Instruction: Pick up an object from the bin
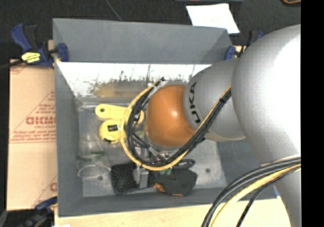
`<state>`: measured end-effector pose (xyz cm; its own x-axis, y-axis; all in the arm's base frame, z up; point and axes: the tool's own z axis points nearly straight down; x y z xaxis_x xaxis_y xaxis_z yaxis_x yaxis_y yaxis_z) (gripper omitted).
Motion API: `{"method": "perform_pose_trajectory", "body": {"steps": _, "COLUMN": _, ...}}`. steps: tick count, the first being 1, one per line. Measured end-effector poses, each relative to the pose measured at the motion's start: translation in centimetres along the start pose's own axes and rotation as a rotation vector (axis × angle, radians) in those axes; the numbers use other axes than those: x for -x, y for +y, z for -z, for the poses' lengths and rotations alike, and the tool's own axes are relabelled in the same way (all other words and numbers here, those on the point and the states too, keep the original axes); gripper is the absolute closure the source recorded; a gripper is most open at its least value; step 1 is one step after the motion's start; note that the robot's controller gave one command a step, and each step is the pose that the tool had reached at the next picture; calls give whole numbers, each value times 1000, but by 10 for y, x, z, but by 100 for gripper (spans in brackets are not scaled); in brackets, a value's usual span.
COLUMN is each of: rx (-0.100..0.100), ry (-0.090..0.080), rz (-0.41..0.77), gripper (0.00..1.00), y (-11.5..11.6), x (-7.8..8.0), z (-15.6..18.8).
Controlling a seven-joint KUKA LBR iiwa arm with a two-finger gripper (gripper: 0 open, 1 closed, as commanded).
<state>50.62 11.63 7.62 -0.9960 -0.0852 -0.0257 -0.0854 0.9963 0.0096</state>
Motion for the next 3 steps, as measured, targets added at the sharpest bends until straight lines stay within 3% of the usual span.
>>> {"method": "perform_pose_trajectory", "body": {"steps": 1, "rx": -1, "ry": 0, "rz": 308, "gripper": 0, "y": 6, "x": 4, "z": 58}}
{"method": "perform_pose_trajectory", "body": {"steps": 2, "rx": 1, "ry": 10, "rz": 66, "gripper": 0, "y": -3, "x": -1, "z": -5}}
{"method": "perform_pose_trajectory", "body": {"steps": 3, "rx": -1, "ry": -4, "rz": 406, "gripper": 0, "y": -69, "x": -28, "z": 38}}
